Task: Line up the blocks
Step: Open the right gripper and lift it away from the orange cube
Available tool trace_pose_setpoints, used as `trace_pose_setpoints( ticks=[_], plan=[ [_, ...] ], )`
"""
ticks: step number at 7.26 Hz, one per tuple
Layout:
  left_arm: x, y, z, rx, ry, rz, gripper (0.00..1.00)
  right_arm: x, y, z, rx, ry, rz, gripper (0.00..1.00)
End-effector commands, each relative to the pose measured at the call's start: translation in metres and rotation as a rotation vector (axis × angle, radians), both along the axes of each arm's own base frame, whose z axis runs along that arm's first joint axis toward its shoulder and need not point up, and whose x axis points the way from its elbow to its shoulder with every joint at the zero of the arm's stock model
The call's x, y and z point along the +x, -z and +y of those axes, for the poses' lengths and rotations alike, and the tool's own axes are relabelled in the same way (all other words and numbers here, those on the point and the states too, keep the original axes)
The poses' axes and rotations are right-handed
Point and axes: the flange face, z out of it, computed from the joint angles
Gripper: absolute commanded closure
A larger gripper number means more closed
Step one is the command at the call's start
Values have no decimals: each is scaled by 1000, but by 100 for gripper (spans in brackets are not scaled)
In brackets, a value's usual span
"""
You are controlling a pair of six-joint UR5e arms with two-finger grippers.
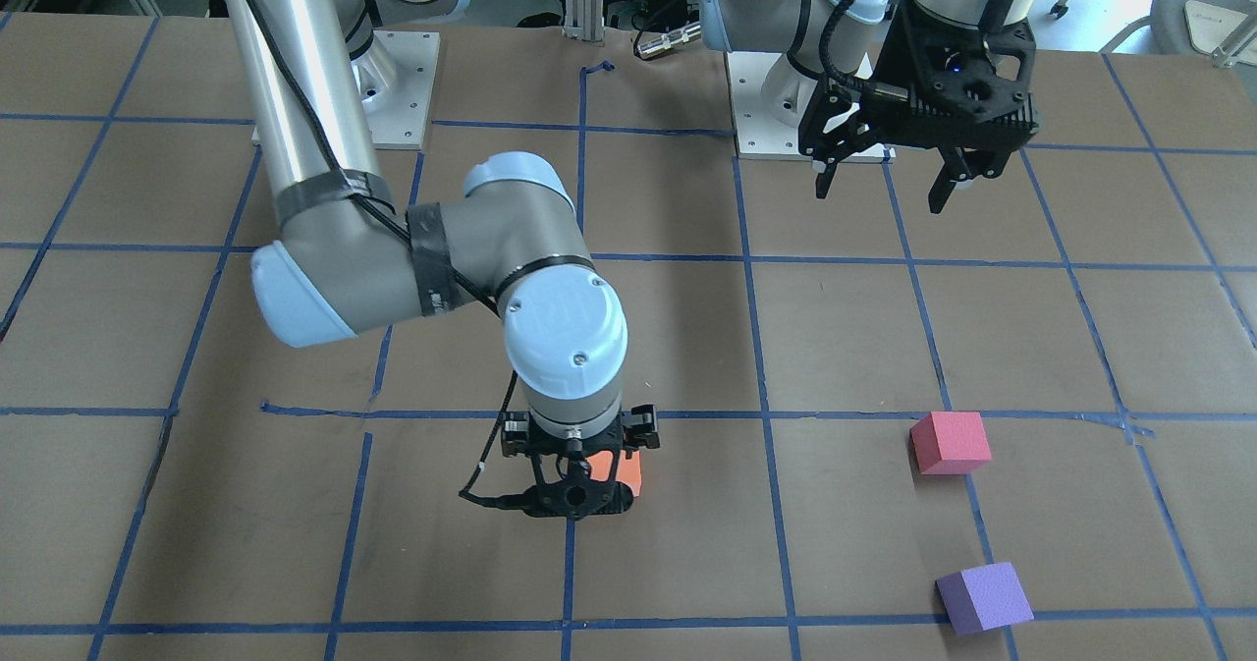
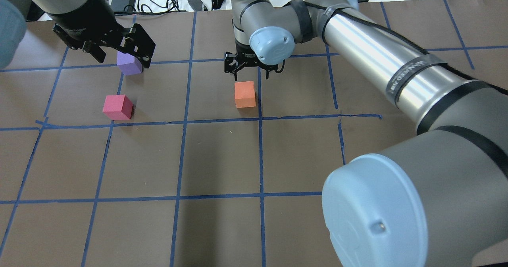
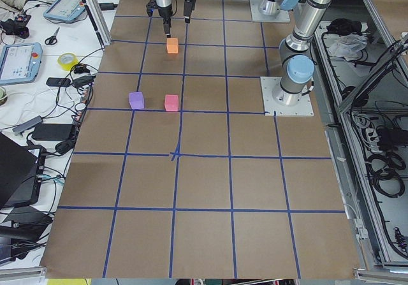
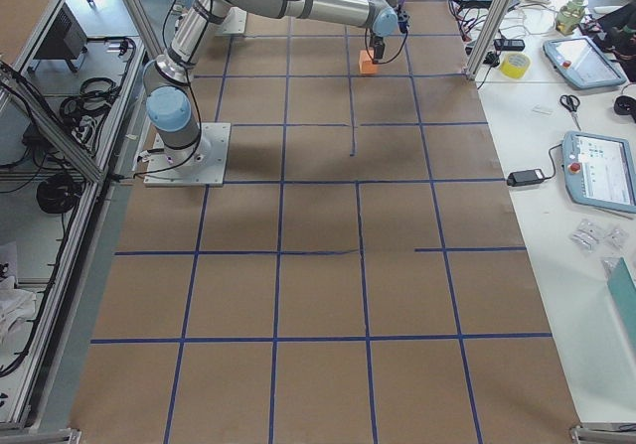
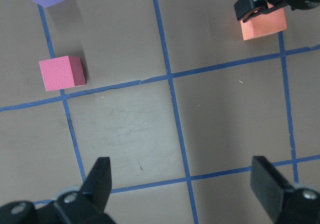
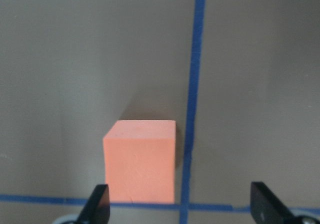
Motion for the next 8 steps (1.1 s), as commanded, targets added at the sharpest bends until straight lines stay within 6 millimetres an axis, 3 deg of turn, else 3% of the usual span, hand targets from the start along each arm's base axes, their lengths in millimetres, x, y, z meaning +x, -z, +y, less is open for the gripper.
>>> trace_pose_setpoints(
  ticks=[1, 2, 3, 4, 5, 6, 8],
  plan=[
    [35, 6, -16, 9, -86, 65, 0, -73, -94, 22, 19, 3, 2, 0],
    [37, 15, -26, 25, -93, 65, 0, -99, -134, 44, -16, 29, -7, 0],
    [35, 27, -41, 14, -127, 75, 0, -119, -156, 79, -28, 47, -6, 0],
    [15, 40, -59, -29, -150, 84, 0, -146, -172, 114, -47, 37, -9, 0],
    [-32, 72, -72, -9, -180, 87, 0, -175, -183, 132, -72, 40, -12, 0],
    [-74, 108, -87, -4, -239, 102, 0, -187, -194, 140, -83, 56, -12, 0],
    [-145, 182, -111, -13, -335, 140, 0, -190, -201, 137, -125, 20, -15, 0]
  ],
)
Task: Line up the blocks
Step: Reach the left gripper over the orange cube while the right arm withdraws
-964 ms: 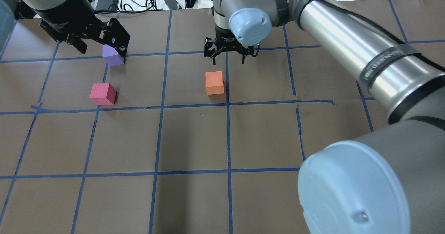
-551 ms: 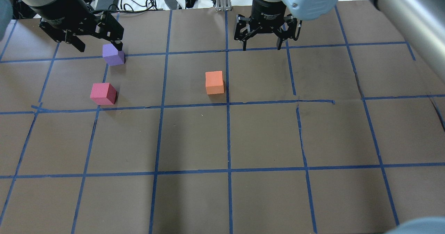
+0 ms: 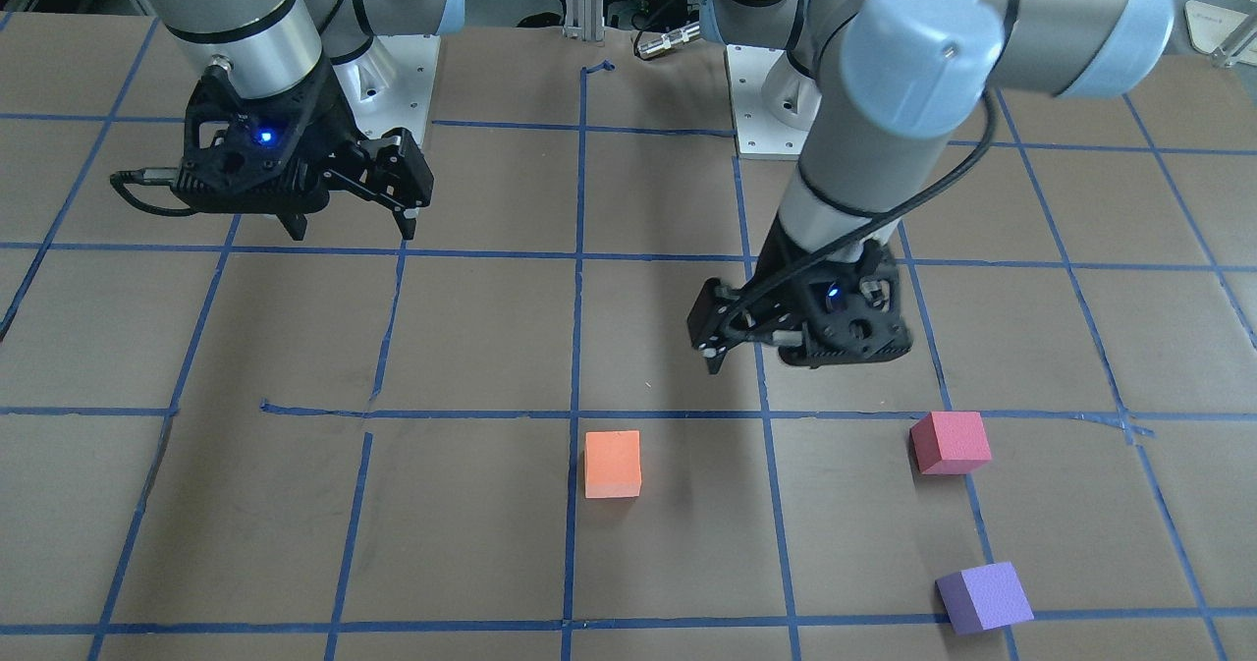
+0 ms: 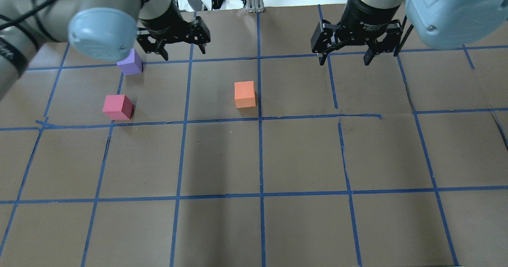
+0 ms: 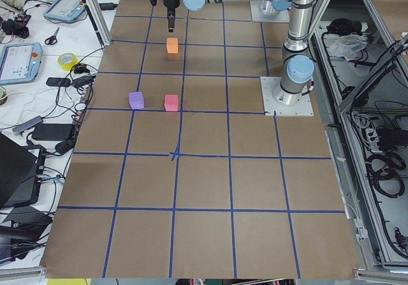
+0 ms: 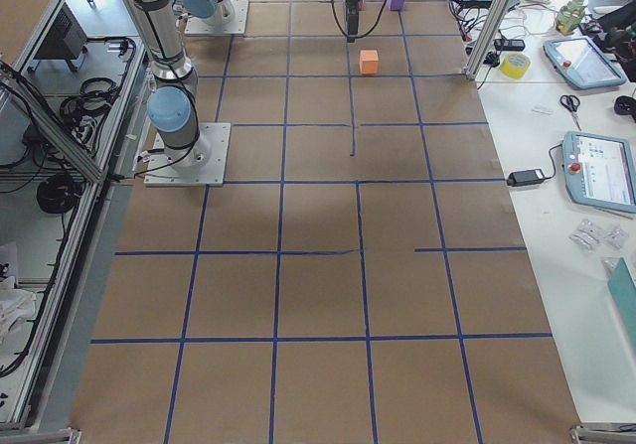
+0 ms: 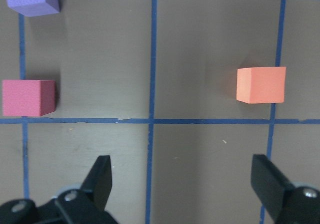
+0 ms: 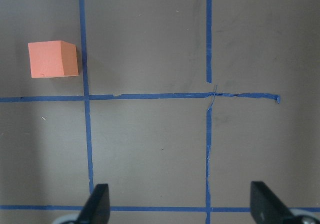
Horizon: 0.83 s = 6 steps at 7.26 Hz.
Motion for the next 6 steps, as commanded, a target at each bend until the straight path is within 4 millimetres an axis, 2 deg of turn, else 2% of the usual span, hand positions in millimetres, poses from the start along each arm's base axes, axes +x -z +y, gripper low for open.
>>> trace_pose_setpoints(
  ticks=[1, 2, 3, 5, 6],
  plan=[
    [-63, 85, -25, -6, -58, 28, 0, -8, -9, 2, -38, -34, 27, 0],
    [-85, 120, -31, -15, -77, 30, 0, -9, -10, 3, -42, -35, 48, 0],
    [-101, 144, -36, -25, -64, -5, 0, -9, -10, 4, -42, -35, 48, 0],
    [-107, 181, -45, -3, -42, -41, 0, -9, -9, 4, -38, -37, 48, 0],
    [-107, 189, -46, 4, 6, -51, 0, -8, -8, 4, -39, -34, 47, 0]
  ],
)
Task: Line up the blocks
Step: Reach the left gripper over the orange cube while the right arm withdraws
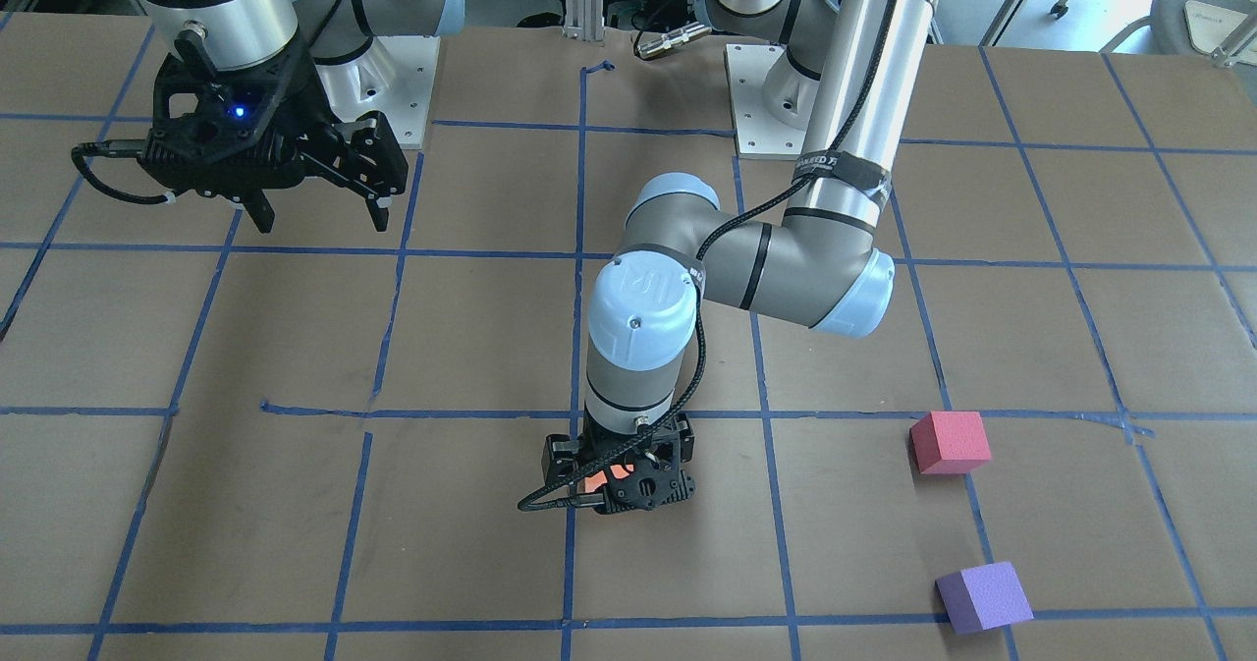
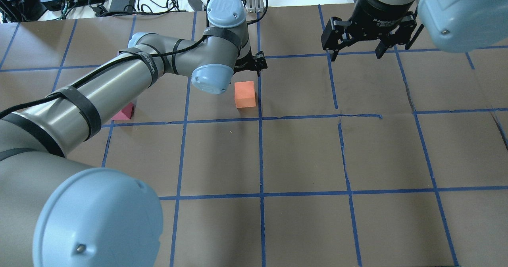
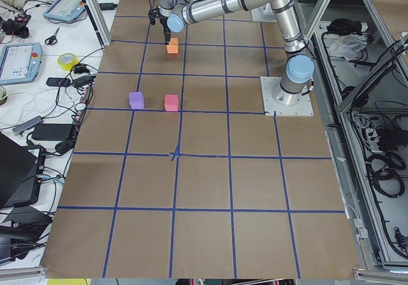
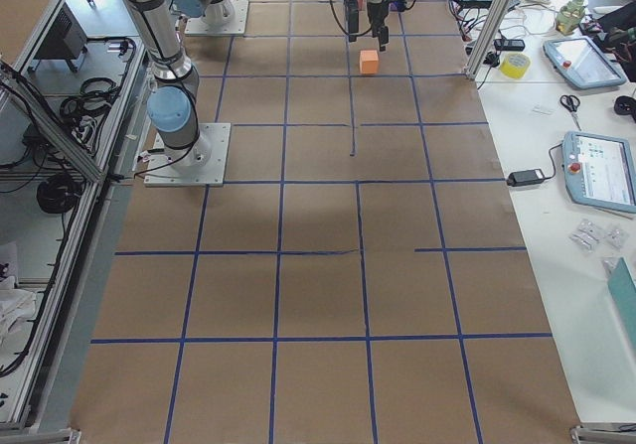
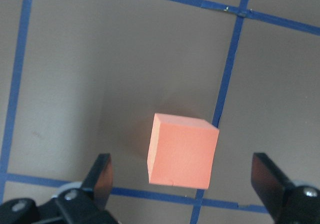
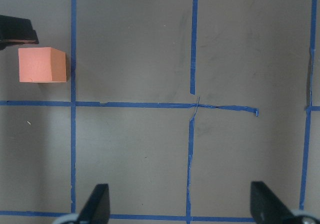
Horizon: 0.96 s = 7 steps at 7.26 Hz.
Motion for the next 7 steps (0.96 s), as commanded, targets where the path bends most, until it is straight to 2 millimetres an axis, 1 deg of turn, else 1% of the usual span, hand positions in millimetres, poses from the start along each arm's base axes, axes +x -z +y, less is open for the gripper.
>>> trace_pose_setpoints(
  ticks=[1, 2, 4, 6, 7],
  plan=[
    [-2, 19, -2, 17, 48, -15, 0, 0, 1, 0, 2, 0, -1, 0],
    [-2, 24, 1, 33, 55, -17, 5, 0, 1, 0, 0, 0, -4, 0],
    [0, 28, 5, 60, 53, -26, 14, 0, 1, 0, 0, 0, -4, 0],
    [0, 31, 9, 103, 54, -30, 11, 0, 1, 0, 0, 2, -2, 0],
    [0, 28, 9, 99, 56, -27, 16, 0, 1, 0, 0, 2, -2, 0]
  ],
)
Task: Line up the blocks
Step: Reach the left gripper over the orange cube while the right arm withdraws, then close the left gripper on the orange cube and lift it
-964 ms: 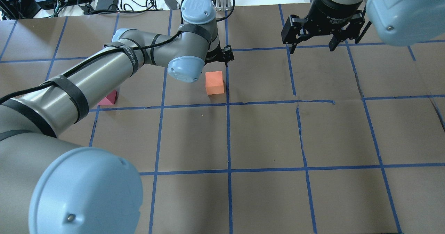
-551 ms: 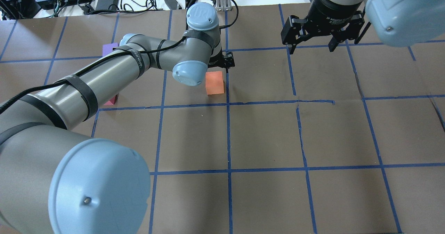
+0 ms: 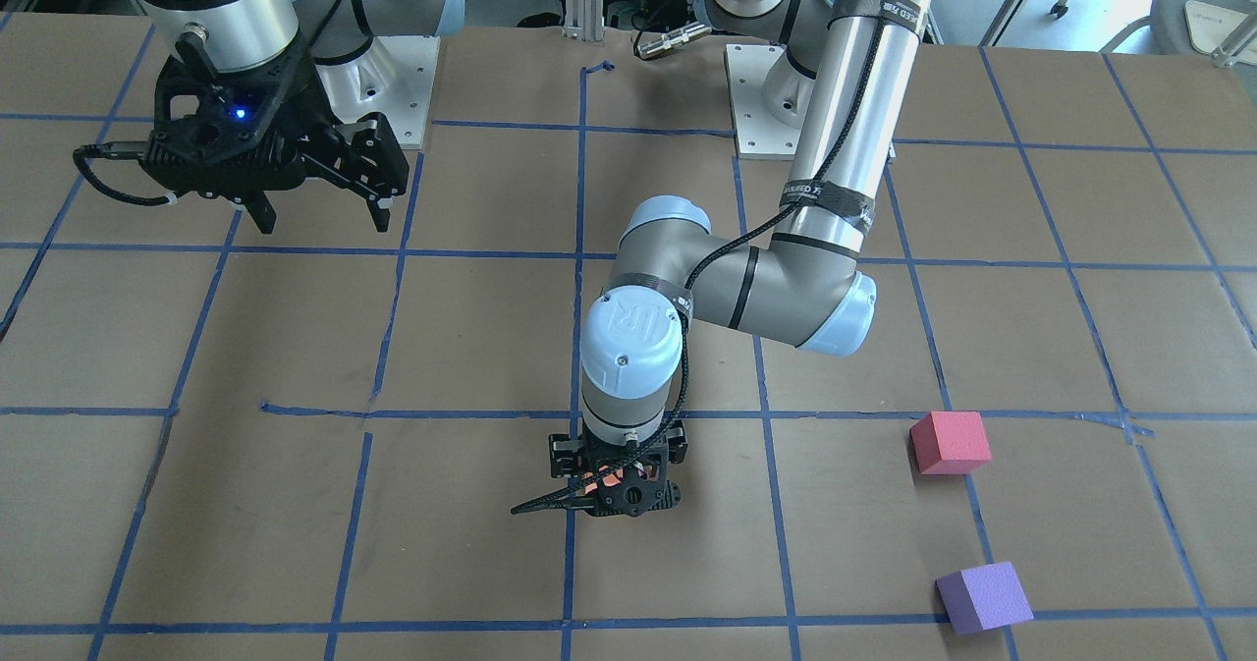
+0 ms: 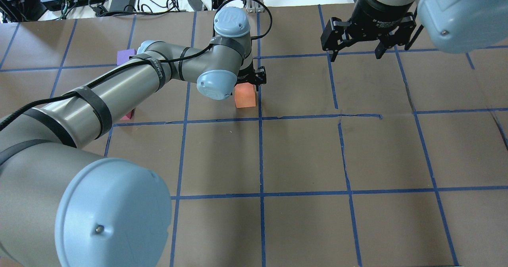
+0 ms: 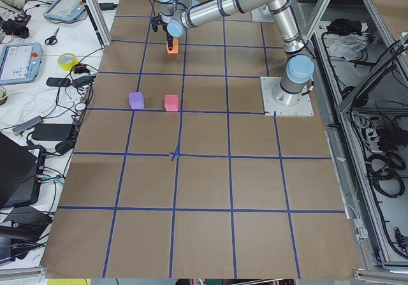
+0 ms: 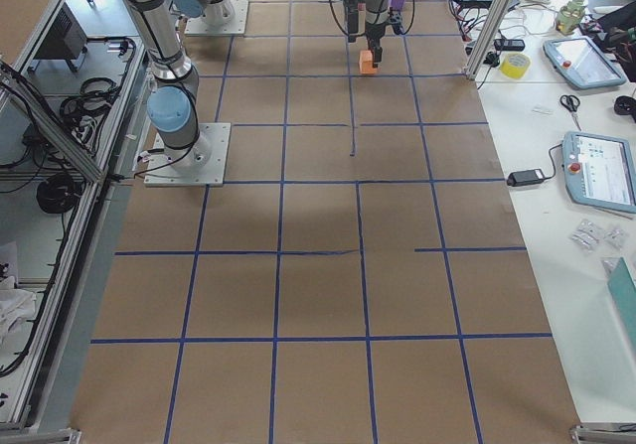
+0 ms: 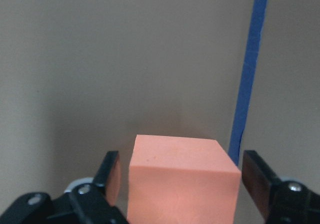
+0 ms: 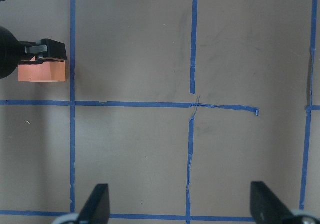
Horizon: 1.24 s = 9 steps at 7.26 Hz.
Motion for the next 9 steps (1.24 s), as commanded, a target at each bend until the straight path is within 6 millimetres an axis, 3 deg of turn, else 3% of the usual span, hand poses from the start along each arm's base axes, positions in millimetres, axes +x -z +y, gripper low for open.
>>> trace_pose_setpoints(
  ticks=[1, 3, 5, 6, 7, 9],
  plan=[
    [0, -1, 0, 6, 1, 1, 31, 0, 0, 0, 0, 2, 2, 0],
    [0, -12, -1, -3, 5, 12, 61, 0, 0, 0, 1, 2, 2, 0],
    [18, -29, -5, 6, 30, 3, 76, 0, 0, 0, 1, 0, 2, 0],
    [49, -49, -19, -7, -18, 3, 77, 1, 0, 0, 1, 0, 1, 0],
    [105, -76, -37, 2, -71, -1, 77, 1, 0, 0, 1, 0, 1, 0],
    [191, -96, -56, -11, -52, -47, 77, 1, 0, 0, 1, 0, 1, 0]
  ],
)
